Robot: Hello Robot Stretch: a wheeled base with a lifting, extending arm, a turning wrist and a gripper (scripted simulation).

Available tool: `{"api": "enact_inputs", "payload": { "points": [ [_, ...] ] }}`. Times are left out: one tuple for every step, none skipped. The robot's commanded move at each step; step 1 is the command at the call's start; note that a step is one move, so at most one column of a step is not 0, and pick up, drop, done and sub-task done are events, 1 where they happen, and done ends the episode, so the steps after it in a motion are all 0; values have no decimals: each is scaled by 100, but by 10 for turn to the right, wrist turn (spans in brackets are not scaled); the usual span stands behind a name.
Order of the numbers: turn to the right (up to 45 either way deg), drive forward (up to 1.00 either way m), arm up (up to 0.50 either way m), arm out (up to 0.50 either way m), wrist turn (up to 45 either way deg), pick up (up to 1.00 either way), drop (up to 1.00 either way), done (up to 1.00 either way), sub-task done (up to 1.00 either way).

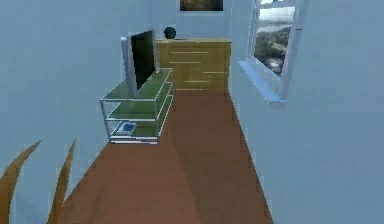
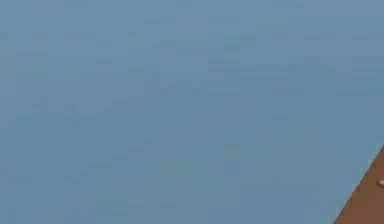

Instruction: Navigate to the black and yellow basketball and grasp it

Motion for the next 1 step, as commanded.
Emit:
{"api": "enact_inputs", "payload": {
  "points": [
    [0, 100, 0, 0, 0, 0, 0, 0, 0]
  ]
}}
